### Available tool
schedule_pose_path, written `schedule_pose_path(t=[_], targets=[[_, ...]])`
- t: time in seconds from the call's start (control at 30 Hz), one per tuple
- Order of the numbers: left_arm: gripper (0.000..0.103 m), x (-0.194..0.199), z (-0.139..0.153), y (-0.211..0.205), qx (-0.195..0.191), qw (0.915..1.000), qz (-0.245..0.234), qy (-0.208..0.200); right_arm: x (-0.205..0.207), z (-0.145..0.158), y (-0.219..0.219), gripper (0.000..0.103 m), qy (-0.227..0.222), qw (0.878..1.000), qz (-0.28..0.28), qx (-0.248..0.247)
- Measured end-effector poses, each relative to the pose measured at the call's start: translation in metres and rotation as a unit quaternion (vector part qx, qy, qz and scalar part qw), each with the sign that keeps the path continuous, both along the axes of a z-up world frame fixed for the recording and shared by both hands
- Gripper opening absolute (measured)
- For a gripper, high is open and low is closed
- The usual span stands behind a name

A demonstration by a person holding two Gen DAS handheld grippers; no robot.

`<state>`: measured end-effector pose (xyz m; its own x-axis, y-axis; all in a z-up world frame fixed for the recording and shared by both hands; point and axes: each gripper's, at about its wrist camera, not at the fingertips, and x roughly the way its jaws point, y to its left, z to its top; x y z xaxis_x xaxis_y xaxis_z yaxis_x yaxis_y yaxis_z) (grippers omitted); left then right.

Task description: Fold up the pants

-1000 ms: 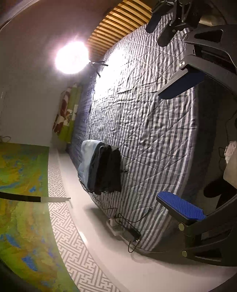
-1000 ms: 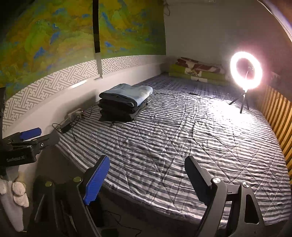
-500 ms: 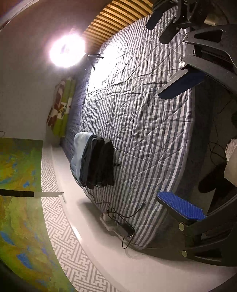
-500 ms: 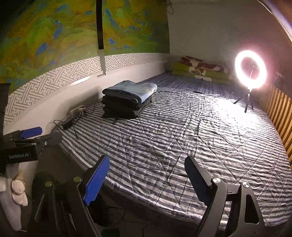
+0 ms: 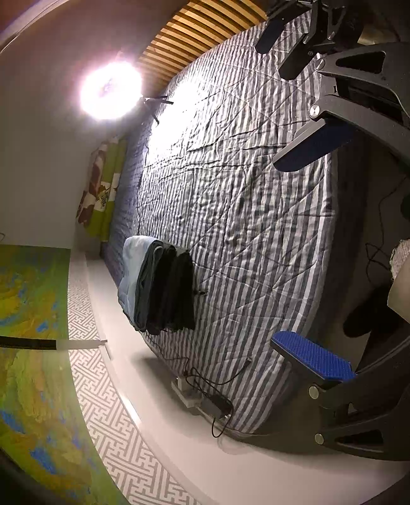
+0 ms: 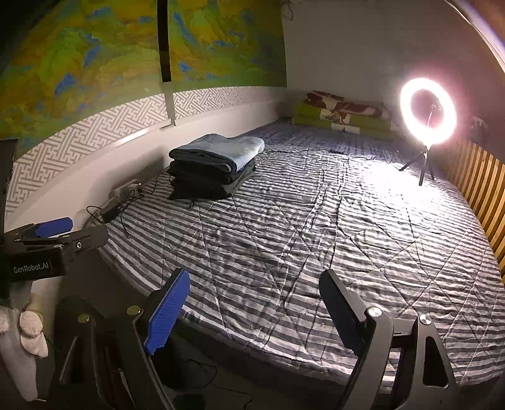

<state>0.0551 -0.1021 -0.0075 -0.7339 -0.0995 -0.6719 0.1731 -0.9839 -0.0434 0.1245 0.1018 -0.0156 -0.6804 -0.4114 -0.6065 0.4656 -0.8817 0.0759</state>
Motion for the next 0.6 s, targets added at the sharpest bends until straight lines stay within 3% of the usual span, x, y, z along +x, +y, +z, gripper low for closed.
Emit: schedule_pose_path(t=[0.6], targets=[[0.102,0.0009,-0.0037,0.0057,-0.002,1.0,-0.001,-0.003,0.0027,-0.0062,-0.003,0.081,-0.011,1.0,-0.002,-0.001]])
